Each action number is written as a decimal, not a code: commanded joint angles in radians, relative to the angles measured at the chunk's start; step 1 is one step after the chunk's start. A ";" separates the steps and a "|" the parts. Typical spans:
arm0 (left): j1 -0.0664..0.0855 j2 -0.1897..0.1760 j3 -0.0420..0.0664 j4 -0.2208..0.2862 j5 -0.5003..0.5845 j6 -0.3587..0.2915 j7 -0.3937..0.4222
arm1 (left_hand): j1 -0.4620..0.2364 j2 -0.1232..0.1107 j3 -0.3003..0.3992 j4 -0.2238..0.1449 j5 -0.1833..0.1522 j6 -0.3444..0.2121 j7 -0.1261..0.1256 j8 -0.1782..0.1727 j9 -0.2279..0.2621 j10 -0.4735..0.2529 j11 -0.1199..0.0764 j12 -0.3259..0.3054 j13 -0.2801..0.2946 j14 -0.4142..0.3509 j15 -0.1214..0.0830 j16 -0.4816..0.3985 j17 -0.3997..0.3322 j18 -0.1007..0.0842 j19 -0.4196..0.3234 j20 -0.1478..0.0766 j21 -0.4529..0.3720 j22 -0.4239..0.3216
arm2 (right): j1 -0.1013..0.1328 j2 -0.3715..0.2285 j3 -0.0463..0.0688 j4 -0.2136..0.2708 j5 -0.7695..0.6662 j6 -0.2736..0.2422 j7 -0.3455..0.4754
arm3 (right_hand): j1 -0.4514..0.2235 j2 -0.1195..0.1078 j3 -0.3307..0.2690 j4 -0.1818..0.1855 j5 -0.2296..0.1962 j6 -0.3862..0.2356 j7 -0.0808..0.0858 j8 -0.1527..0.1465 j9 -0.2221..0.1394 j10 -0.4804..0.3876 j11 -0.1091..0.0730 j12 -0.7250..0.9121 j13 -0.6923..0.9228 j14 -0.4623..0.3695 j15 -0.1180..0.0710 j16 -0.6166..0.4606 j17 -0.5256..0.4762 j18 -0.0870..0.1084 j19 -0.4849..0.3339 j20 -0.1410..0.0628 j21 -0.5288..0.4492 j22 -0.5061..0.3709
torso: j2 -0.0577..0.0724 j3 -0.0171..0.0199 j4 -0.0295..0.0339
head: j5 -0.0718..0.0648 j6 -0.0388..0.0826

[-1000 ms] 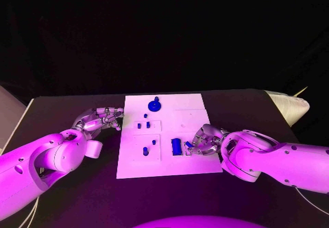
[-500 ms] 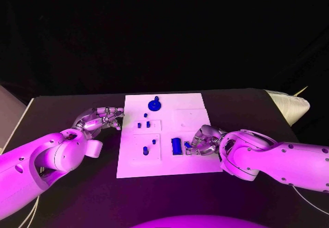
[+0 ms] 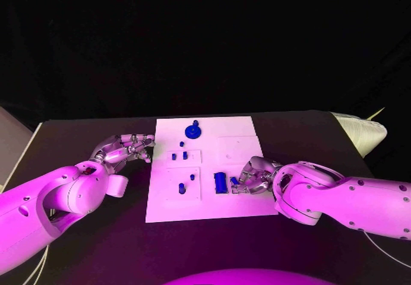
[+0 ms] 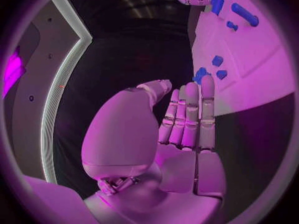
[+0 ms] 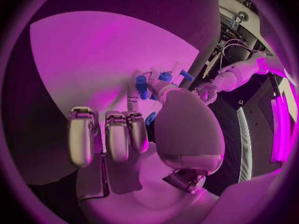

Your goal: Assemble the parts on the task board

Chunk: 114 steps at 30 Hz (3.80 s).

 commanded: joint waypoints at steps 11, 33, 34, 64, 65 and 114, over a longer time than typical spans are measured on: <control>0.000 0.000 0.001 0.002 0.005 0.007 0.002 | -0.002 0.011 0.000 0.012 0.003 0.000 0.003 -0.002 -0.001 -0.010 0.001 0.006 -0.002 0.008 -0.001 -0.003 -0.001 0.015 0.006 0.002 -0.007 -0.002 | -0.001 0.010 0.000 0.002 -0.021 -0.024 0.011 | -0.048 0.003 -0.041 0.002 -0.009 0.002 0.005 -0.006 -0.005 0.098 0.001 0.005 0.255 0.108 -0.001 0.004 0.263 -0.019 0.075 -0.004 0.000 0.200 | 0.000 -0.0002 0.0005 | 0.002 0.000; 0.000 -0.002 0.001 0.000 0.005 0.006 -0.002 | -0.005 0.016 0.001 0.019 0.003 0.000 0.003 -0.002 -0.002 -0.010 0.001 0.007 -0.002 0.008 0.000 -0.002 -0.001 0.015 0.006 0.003 -0.009 -0.004 | -0.001 -0.015 0.000 0.016 -0.016 -0.020 0.044 | -0.019 0.015 -0.161 -0.008 -0.030 0.003 0.003 -0.009 -0.015 0.099 -0.001 0.006 0.255 0.108 -0.003 0.004 0.263 -0.019 0.076 -0.005 -0.002 0.203 | 0.000 0.0002 -0.0004 | 0.005 0.001; 0.000 -0.002 0.001 0.000 0.005 0.006 -0.002 | -0.005 0.016 0.001 0.019 0.003 0.000 0.003 -0.002 -0.002 -0.010 0.001 0.007 -0.002 0.008 0.000 -0.002 -0.001 0.015 0.006 0.003 -0.009 -0.004 | -0.001 -0.017 0.000 0.016 -0.014 -0.017 0.047 | 0.001 0.018 -0.167 -0.009 -0.055 0.004 0.003 -0.010 -0.016 0.099 -0.001 0.006 0.256 0.108 -0.003 0.004 0.263 -0.019 0.076 -0.005 -0.002 0.203 | 0.000 0.0003 -0.0004 | 0.005 0.001; -0.003 0.039 0.001 -0.082 0.056 0.002 0.157 | -0.001 -0.005 -0.018 0.036 0.000 -0.001 -0.014 0.002 -0.002 0.008 -0.010 0.012 -0.008 -0.039 -0.004 -0.035 -0.014 0.014 -0.019 0.003 -0.053 -0.028 | 0.032 0.033 0.005 -0.258 0.663 -0.258 0.755 | 0.184 0.079 -0.252 -0.005 -0.006 -0.104 0.059 -0.084 -0.059 -0.099 0.047 -0.423 0.083 0.038 0.037 -0.137 0.072 0.082 -0.079 0.031 -0.596 -0.068 | -0.025 -0.0144 -0.0031 | 0.009 0.064; -0.003 0.047 0.001 -0.096 0.058 -0.006 0.170 | 0.006 -0.009 -0.017 0.040 -0.001 0.001 -0.013 0.005 -0.002 0.010 -0.004 -0.016 -0.024 -0.092 0.007 -0.106 -0.044 0.010 -0.067 0.010 -0.100 -0.049 | 0.035 0.054 0.006 -0.302 0.713 -0.249 0.802 | 0.216 0.076 -0.223 -0.004 -0.010 -0.124 0.070 -0.083 -0.056 -0.223 0.056 -0.665 -0.042 -0.032 0.045 -0.275 -0.075 0.119 -0.162 0.042 -0.887 -0.224 | -0.029 -0.0161 -0.0040 | 0.011 0.076; 0.187 0.133 -0.301 0.028 0.226 -0.516 0.375 | -1.428 0.206 -0.535 -0.159 -0.254 -0.901 -0.202 -0.189 -0.258 -0.888 -0.138 -0.545 -0.164 -0.925 -0.068 -1.171 -0.395 -0.169 -0.926 -0.157 -0.903 -0.637 | -0.046 0.212 0.133 -0.260 1.230 -0.376 1.103 | -1.163 0.229 -0.422 -0.289 -0.279 -1.082 -0.051 -0.387 -0.474 -1.466 0.019 -1.545 -1.308 -1.463 0.079 -1.566 -1.308 -0.046 -1.466 -0.029 -1.442 -1.307 | -0.173 0.0229 -0.0722 | 0.117 0.174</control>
